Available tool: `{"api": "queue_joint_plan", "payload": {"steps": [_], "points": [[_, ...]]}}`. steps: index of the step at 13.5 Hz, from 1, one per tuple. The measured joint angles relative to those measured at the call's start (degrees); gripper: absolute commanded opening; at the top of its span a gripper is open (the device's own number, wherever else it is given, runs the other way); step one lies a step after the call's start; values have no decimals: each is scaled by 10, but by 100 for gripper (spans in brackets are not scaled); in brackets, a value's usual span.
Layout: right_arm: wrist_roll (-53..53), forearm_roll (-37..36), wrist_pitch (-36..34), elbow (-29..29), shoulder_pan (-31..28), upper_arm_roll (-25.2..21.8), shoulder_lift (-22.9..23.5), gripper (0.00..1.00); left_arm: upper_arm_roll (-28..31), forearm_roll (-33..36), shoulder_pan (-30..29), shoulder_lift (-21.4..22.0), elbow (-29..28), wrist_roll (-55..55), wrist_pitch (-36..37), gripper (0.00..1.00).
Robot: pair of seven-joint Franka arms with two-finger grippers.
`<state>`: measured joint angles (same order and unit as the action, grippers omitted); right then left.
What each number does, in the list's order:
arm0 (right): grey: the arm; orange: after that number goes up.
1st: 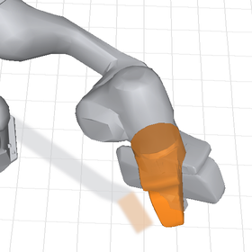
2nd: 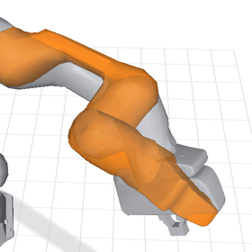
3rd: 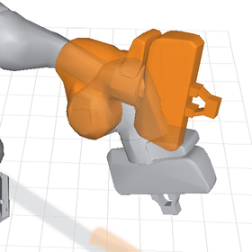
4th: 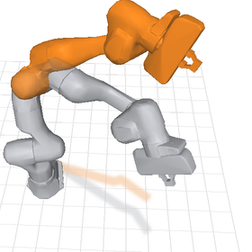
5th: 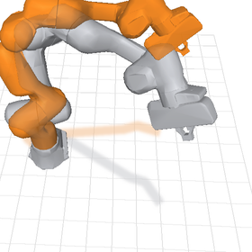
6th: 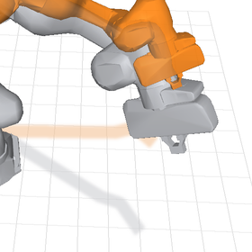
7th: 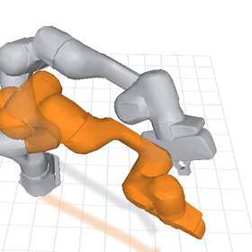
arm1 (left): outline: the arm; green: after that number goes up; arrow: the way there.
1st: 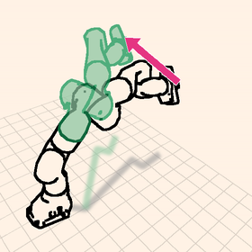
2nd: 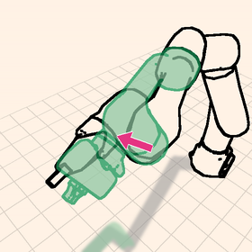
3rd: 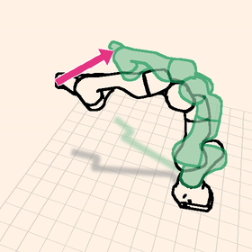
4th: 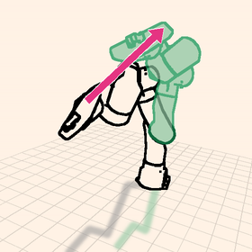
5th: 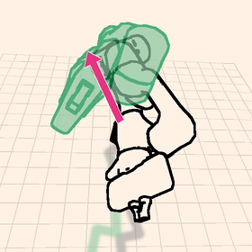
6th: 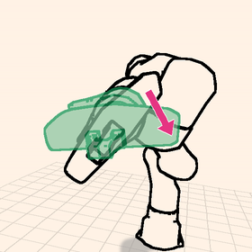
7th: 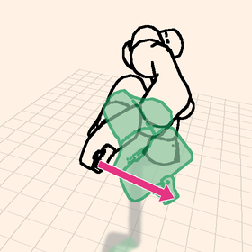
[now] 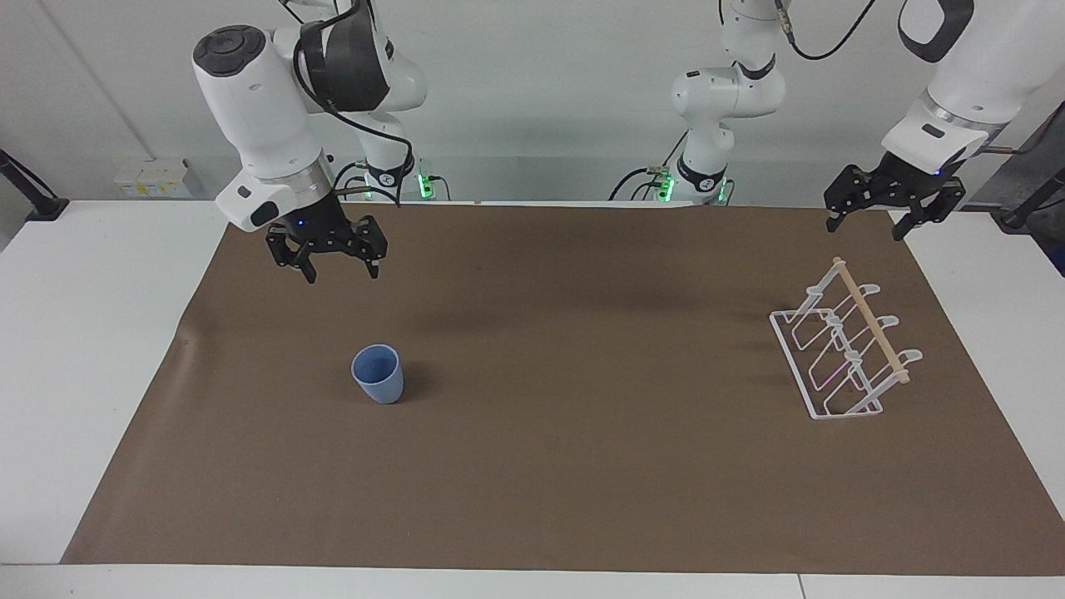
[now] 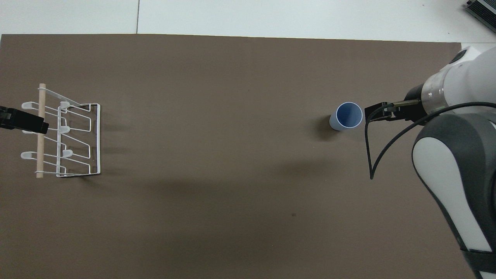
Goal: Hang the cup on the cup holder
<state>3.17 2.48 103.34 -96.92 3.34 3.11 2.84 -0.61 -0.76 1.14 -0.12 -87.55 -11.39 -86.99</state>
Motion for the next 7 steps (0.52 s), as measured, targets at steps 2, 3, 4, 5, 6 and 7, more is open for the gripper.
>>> {"api": "queue_joint_plan", "payload": {"steps": [2, 3, 4, 5, 6, 7], "points": [[0, 0, 0, -1, 0, 0, 0, 100, 2, 0, 0, 0, 0, 0, 0, 100], [0, 0, 0, -2, 0, 0, 0, 100, 4, 0, 0, 0, 0, 0, 0, 100], [0, 0, 0, -3, 0, 0, 0, 100, 5, 1, 0, 0, 0, 0, 0, 100], [0, 0, 0, -3, 0, 0, 0, 100, 6, 2, 0, 0, 0, 0, 0, 100], [0, 0, 0, -3, 0, 0, 0, 100, 6, 3, 0, 0, -1, 0, 0, 100], [0, 0, 0, -4, 0, 0, 0, 100, 6, 4, 0, 0, -1, 0, 0, 100]]}}
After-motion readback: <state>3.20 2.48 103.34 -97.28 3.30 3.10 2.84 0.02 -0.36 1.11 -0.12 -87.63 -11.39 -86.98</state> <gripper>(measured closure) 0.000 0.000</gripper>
